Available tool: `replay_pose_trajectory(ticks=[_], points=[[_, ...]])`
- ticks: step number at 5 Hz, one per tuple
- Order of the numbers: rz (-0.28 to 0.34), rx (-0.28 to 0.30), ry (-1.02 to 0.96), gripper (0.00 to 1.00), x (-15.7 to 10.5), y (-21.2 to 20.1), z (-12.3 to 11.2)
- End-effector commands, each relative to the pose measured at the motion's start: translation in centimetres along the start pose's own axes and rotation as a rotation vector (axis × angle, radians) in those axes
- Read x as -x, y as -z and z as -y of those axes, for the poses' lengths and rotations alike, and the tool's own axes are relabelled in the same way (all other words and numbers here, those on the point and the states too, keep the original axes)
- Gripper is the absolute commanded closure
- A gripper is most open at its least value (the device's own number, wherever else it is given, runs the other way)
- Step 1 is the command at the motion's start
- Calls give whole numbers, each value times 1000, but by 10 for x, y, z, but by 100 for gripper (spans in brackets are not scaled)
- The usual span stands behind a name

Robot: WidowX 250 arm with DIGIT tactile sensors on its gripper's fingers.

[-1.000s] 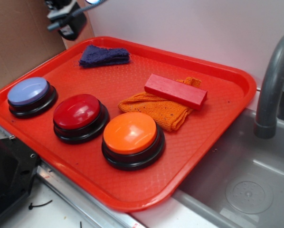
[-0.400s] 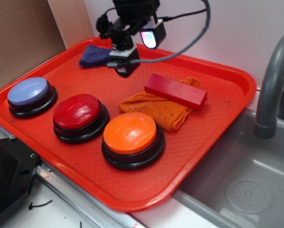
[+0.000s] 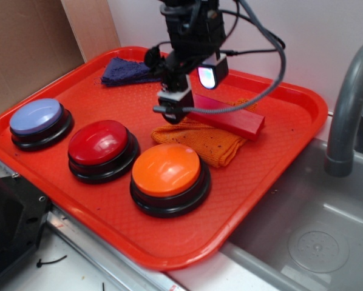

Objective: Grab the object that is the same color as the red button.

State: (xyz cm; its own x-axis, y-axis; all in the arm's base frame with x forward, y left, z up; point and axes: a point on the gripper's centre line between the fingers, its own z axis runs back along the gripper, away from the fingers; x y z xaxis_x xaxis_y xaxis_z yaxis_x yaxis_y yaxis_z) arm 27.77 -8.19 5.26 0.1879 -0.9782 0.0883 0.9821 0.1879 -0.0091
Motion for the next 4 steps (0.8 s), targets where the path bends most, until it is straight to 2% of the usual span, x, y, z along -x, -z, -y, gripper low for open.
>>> replay_pose_trajectory(ticks=[1,2,4], points=[[-21,-35,-14,0,-10,4,-6],[-32,-43,-20,100,-9,4,-7],[-41,-79,-41,100,-7,-2,-7]])
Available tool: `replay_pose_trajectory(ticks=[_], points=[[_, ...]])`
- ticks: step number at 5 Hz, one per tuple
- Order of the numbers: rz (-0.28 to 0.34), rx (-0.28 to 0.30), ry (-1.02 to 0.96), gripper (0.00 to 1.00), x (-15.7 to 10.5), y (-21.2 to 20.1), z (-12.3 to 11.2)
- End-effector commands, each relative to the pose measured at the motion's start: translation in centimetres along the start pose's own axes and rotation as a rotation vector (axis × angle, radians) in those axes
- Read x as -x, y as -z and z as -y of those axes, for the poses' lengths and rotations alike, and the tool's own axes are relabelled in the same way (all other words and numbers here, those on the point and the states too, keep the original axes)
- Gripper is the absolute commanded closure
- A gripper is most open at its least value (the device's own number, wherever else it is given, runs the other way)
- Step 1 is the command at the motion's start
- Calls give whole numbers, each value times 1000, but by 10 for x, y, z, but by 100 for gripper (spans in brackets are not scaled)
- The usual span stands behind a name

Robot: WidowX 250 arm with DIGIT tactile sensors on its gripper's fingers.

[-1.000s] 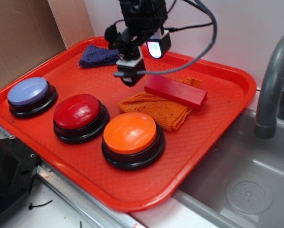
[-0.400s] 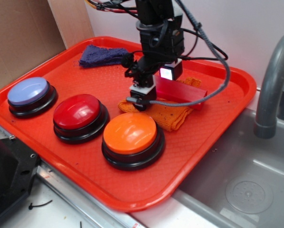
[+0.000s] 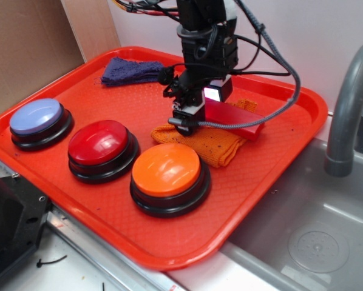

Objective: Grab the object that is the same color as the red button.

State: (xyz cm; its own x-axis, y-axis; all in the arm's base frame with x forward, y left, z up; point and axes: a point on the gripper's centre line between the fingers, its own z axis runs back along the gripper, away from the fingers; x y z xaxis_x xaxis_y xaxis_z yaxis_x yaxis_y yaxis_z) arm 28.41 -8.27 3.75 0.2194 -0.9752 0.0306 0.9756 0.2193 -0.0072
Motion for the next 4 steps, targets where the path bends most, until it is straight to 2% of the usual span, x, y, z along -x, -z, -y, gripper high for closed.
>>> replay_pose_trajectory(ticks=[1,2,4], points=[[-38,-80,-160,100,1,-44,-2],[11,-66,-365,100,15,-84,2],[38,67,-873,100,52,-155,21]])
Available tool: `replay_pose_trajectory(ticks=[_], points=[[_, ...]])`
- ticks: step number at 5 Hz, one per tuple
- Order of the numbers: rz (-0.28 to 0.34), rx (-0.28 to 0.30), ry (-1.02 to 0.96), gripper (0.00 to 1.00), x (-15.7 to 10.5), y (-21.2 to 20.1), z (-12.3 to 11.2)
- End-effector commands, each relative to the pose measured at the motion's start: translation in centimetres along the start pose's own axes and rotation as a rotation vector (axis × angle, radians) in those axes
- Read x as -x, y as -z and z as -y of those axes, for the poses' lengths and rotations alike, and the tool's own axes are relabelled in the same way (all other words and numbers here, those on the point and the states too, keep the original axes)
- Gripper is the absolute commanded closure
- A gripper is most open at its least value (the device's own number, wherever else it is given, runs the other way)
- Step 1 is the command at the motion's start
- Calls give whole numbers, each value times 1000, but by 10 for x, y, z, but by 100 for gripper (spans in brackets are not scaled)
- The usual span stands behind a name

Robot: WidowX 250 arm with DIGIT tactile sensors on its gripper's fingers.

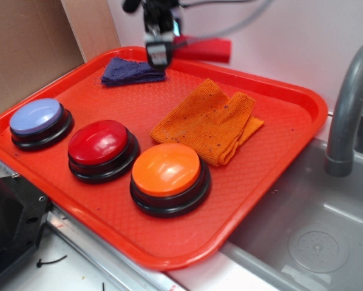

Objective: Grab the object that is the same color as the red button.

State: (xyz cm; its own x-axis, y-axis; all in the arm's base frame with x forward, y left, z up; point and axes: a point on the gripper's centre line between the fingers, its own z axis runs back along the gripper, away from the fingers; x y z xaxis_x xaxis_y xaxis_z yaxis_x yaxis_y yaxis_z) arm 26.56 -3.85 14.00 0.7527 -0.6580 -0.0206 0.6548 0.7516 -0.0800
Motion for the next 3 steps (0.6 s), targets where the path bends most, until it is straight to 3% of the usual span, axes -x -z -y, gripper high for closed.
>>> replay_pose_trajectory(ticks=[1,2,3], points=[[99,16,-485,100,44,-73,10],[85,-69,-737,100,62,-87,11],[41,-64,-851,100,63,-83,9]])
